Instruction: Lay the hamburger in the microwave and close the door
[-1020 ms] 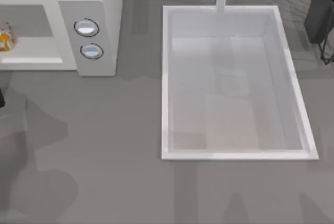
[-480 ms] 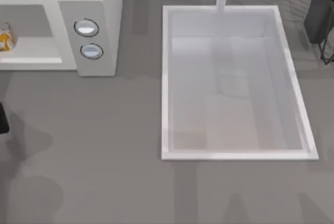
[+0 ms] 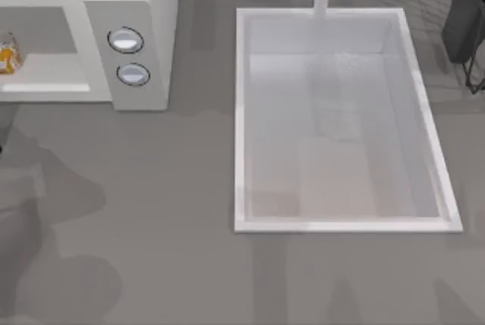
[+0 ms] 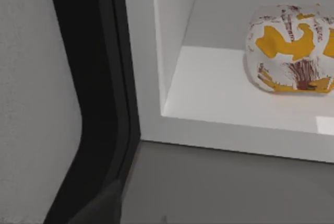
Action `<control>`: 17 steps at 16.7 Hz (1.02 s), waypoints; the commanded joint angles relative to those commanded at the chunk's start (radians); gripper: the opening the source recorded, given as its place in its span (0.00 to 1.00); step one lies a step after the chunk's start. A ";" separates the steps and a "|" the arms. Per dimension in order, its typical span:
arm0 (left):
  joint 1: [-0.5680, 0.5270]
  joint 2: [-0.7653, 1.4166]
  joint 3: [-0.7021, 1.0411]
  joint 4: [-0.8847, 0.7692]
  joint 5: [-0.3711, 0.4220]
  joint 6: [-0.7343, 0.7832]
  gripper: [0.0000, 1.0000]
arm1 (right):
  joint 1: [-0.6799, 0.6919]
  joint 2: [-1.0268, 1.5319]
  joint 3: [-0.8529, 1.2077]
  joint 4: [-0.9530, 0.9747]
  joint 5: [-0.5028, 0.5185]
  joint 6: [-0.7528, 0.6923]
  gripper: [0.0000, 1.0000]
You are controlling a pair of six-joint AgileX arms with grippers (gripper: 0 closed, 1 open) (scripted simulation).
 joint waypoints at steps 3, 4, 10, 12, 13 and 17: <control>0.000 -0.069 0.023 -0.076 -0.001 0.000 1.00 | 0.000 0.000 0.000 0.000 0.000 0.000 1.00; 0.001 -0.092 0.029 -0.107 -0.001 0.000 1.00 | 0.000 0.000 0.000 0.000 0.000 0.000 1.00; 0.001 -0.231 0.055 -0.324 -0.004 -0.002 1.00 | 0.000 0.000 0.000 0.000 0.000 0.000 1.00; 0.001 -0.273 0.060 -0.397 -0.005 -0.002 1.00 | 0.000 0.000 0.000 0.000 0.000 0.000 1.00; 0.001 -0.292 0.062 -0.432 -0.006 -0.003 1.00 | 0.000 0.000 0.000 0.000 0.000 0.000 1.00; 0.000 -0.355 0.067 -0.553 -0.008 -0.003 1.00 | 0.000 0.000 0.000 0.000 0.000 0.000 1.00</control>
